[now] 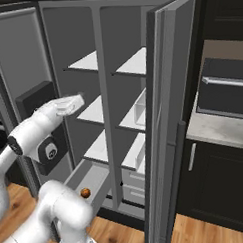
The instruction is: Take the sweet potato and orange from the fridge shelf and place them in the freezer drawer to begin freezing them.
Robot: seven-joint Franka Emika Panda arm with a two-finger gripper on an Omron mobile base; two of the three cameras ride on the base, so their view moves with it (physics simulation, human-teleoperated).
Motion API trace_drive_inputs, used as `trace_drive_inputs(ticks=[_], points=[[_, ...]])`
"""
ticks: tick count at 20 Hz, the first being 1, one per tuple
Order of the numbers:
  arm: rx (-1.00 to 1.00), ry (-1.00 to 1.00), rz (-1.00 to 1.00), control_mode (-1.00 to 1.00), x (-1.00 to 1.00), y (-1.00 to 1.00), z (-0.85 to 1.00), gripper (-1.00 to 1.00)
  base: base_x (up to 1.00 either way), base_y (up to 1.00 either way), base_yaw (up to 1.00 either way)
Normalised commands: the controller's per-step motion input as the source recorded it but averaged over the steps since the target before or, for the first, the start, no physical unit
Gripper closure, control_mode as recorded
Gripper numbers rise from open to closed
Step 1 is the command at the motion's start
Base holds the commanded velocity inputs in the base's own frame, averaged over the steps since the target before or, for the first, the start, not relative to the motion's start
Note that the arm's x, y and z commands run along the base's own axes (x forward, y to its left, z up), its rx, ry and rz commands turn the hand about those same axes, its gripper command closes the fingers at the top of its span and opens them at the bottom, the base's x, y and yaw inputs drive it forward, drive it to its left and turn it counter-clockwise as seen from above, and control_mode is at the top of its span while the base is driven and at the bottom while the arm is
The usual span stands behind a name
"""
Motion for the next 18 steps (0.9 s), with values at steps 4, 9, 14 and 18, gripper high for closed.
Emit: trace_drive_inputs(ticks=[4, 9, 14, 18], points=[[0.00, 0.61, -0.12, -1.00, -0.51, -0.12, 0.96, -1.00, 0.00, 0.00, 0.00], [0.00, 0.07, -0.02, -1.00, -0.06, 0.00, 0.08, -1.00, 0.00, 0.00, 0.00], [0.12, 0.00, -0.03, -1.00, 0.01, -0.30, -0.22, -1.00, 0.00, 0.00, 0.00], [0.21, 0.00, 0.00, -1.00, 0.15, -0.95, 0.00, -1.00, 0.00, 0.00, 0.00]])
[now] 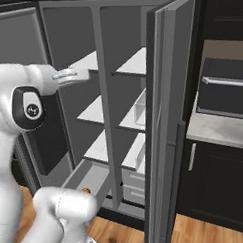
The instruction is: Take the sweet potato and orange from the fridge shelf and place them in the freezer drawer to begin freezing them.
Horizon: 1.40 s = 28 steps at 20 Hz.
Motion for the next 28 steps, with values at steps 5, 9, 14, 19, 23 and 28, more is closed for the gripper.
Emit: trace_drive_inputs(ticks=[5, 9, 14, 19, 23, 28], points=[[0.21, 0.00, 0.00, -1.00, 0.18, -0.70, 0.00, -1.00, 0.00, 0.00, 0.00], [0.09, 0.06, 0.00, -1.00, 0.37, -0.40, 0.00, -1.00, 0.00, 0.00, 0.00], [0.06, 0.17, 0.00, -1.00, 0.44, -0.20, -0.08, -1.00, 0.00, 0.00, 0.00], [0.14, 0.07, 0.00, -1.00, 0.58, -0.02, -0.11, -1.00, 0.00, 0.00, 0.00], [0.11, 0.00, 0.00, -1.00, 0.69, -0.01, -0.08, -1.00, 0.00, 0.00, 0.00], [0.02, 0.00, 0.00, -1.00, 0.65, -0.25, -0.14, -1.00, 0.00, 0.00, 0.00]])
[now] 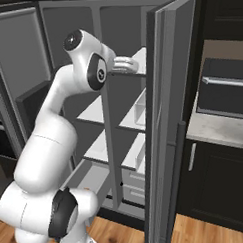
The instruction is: Take the sweet potato and orange from the fridge shelf and place them in the freezer drawer to begin freezing them.
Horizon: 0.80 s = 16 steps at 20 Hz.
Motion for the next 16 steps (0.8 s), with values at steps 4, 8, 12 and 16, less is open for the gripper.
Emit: trace_drive_inputs(ticks=[4, 8, 12, 16], points=[[0.00, 0.00, 0.00, -1.00, 0.48, -0.30, -0.18, -1.00, 0.00, 0.00, 0.00], [0.00, 0.00, 0.00, -1.00, 0.03, -0.14, 0.00, -1.00, 0.00, 0.00, 0.00], [0.01, 0.00, 0.00, -1.00, 0.00, 0.00, 0.00, -1.00, 0.00, 0.00, 0.00], [0.01, -0.01, 0.00, -1.00, 0.00, 0.00, 0.00, -1.00, 0.00, 0.00, 0.00]])
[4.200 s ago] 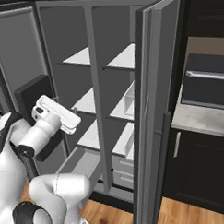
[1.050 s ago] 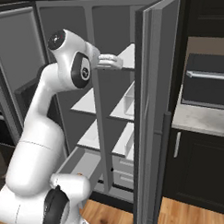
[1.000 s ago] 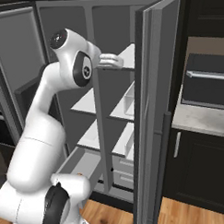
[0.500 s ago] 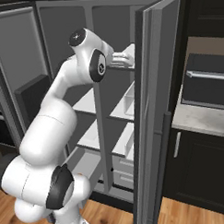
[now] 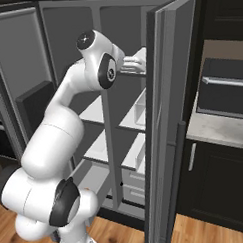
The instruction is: Take the sweet potato and orange from the fridge shelf and place them in the freezer drawer to begin freezing them.
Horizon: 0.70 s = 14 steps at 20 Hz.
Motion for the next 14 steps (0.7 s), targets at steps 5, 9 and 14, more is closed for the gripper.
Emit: trace_drive_inputs(ticks=[5, 9, 14], points=[[0.00, 0.00, 0.00, -1.00, 0.00, 0.00, 0.00, -1.00, 0.00, 0.00, 0.00], [0.00, 0.00, 0.00, -1.00, 0.00, 0.00, 0.00, -1.00, 0.00, 0.00, 0.00], [0.00, 0.00, 0.00, -1.00, -0.17, 0.00, 0.00, -1.00, 0.00, 0.00, 0.00]])
